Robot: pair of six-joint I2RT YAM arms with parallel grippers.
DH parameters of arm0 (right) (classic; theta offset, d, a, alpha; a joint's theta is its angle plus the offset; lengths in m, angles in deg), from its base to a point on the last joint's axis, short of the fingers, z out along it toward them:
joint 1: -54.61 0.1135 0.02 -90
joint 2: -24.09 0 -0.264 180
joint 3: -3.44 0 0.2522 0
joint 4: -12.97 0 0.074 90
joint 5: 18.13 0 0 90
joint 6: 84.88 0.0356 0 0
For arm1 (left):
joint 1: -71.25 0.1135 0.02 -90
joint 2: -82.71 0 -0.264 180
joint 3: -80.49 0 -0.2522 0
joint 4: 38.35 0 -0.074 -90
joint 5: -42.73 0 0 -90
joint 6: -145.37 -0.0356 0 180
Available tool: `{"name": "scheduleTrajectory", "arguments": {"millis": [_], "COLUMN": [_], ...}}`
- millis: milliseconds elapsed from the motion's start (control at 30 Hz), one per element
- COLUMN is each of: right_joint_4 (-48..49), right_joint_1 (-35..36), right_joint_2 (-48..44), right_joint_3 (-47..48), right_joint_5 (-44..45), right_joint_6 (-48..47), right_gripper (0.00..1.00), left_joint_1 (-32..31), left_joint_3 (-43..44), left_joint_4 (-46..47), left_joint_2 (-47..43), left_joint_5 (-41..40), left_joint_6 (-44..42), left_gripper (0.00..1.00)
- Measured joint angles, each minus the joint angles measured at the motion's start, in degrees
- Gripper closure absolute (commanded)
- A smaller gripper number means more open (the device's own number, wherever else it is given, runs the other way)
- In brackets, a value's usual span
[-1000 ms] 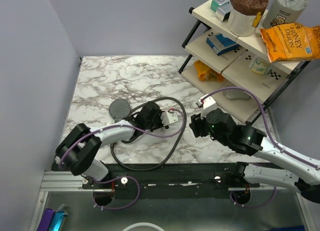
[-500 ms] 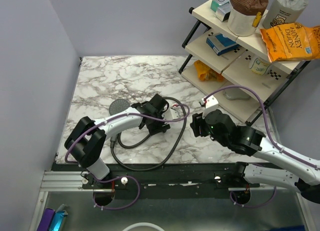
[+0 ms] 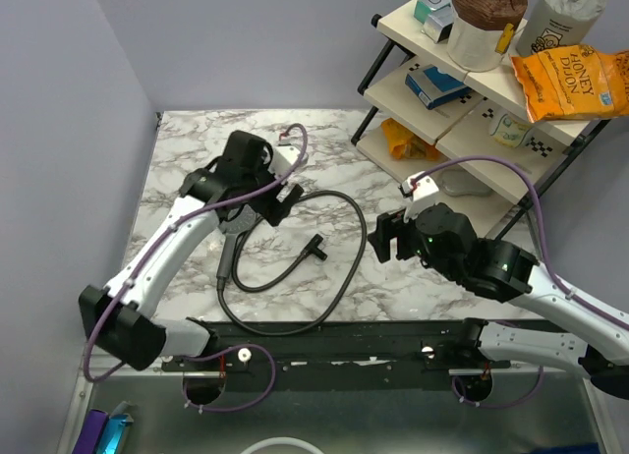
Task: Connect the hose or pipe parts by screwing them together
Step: Reset both arms
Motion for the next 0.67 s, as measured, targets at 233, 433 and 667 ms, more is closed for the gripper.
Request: {"name": "scheduleTrajectory", "arguments": {"millis": [233,433,667], "right_joint_4": [-1.31,-3.19,-3.21], "right_joint_1": [0.02,0.02,0.02], "right_joint_2": [3.52,11.47,16.81], "right_joint_3": [2.03,6.69,8.57], "right_joint_5": [-3.26,-6.45,-9.16], "right_joint_6": [0.35,2.45,2.47], "right_gripper": [0.07,0.04,0.02], "left_joint_1": [1.79,7.19,9.31], "left_joint_3": [1.53,-2.01,-6.45], "left_joint_4": [-4.17,-7.13,-7.91], "left_joint_2": [-11.8,-17.03,-19.54], "left_joint_5": [-6.82,-8.79,-10.05], "left_joint_6": [8.31,12.63,12.66], "left_gripper": [0.02,0.02,0.01]}}
